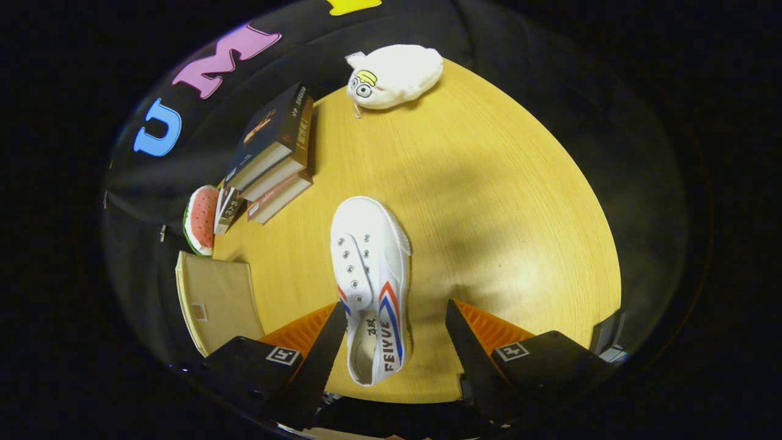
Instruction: Open the storage box then place both shoes into the box .Put the left shoe in first, then the right shoe, with the right side of both shoes facing outward in a uniform manner.
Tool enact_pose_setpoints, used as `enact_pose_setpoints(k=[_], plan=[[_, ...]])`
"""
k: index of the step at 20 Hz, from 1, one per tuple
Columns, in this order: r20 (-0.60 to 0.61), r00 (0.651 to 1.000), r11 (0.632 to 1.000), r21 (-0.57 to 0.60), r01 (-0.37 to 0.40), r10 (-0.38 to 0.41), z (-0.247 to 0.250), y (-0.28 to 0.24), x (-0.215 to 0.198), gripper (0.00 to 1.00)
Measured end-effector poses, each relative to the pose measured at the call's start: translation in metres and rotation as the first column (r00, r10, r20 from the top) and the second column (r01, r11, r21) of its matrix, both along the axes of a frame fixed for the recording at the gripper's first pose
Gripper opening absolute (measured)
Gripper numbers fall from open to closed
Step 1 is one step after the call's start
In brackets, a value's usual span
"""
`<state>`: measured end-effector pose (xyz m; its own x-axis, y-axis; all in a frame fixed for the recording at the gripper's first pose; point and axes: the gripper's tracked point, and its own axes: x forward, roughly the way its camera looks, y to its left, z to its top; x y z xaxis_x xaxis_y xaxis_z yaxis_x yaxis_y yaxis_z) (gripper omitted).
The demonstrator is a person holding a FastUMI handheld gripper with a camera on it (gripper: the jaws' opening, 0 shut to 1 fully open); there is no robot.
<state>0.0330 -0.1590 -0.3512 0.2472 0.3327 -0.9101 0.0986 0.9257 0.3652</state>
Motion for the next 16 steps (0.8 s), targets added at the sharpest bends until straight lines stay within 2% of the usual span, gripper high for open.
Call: enact_pose_setpoints(k=[6, 9, 11, 13, 14, 16], plan=[[-0.053, 0.998, 1.000, -0.015, -0.018, 0.018, -0.027, 0.004, 0.002, 0.99], [-0.080, 0.995, 0.998, -0.031, -0.059, 0.057, -0.039, 0.009, 0.000, 0.99], [-0.087, 0.995, 0.998, -0.041, -0.049, 0.045, -0.044, 0.013, 0.004, 0.98], [-0.090, 0.994, 0.998, -0.013, -0.059, 0.058, -0.042, 0.021, 0.004, 0.93], [-0.094, 0.994, 0.998, 0.009, -0.060, 0.060, -0.041, 0.029, 0.004, 0.81], [-0.103, 0.994, 0.999, 0.006, -0.046, 0.047, -0.040, 0.031, 0.004, 0.48]])
